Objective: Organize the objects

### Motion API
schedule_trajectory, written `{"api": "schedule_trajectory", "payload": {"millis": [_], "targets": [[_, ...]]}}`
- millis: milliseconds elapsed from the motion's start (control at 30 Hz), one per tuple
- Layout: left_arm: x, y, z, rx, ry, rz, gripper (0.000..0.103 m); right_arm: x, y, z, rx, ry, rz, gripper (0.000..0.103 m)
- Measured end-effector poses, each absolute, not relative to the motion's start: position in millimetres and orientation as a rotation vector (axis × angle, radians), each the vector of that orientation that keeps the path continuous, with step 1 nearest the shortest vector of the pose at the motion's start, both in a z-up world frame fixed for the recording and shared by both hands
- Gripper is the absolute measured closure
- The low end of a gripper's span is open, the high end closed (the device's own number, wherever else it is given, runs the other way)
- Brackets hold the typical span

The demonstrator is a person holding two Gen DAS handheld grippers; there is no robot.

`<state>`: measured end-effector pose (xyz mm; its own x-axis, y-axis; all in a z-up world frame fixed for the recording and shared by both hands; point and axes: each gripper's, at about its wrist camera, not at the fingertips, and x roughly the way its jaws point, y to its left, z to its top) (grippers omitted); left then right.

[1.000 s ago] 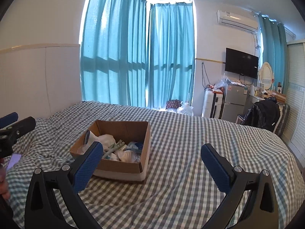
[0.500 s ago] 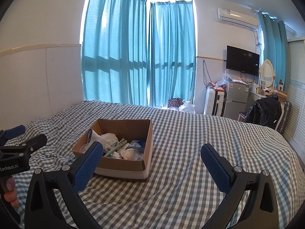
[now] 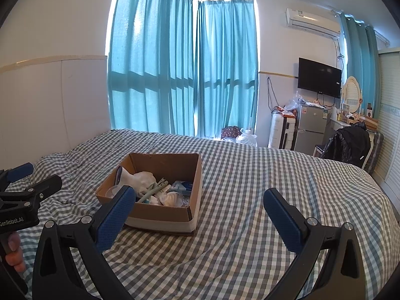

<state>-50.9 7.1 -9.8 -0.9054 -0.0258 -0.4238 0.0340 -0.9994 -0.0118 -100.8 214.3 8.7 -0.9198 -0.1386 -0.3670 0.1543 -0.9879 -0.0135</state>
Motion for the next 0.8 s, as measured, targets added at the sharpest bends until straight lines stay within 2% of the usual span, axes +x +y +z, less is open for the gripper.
{"api": "schedule_trajectory", "payload": {"millis": [800], "targets": [[-49.6, 11.3, -13.5, 0.676, 0.006, -3.038, 0.0, -103.4, 211.6, 4.5, 0.575, 0.057, -2.936, 0.0]]}}
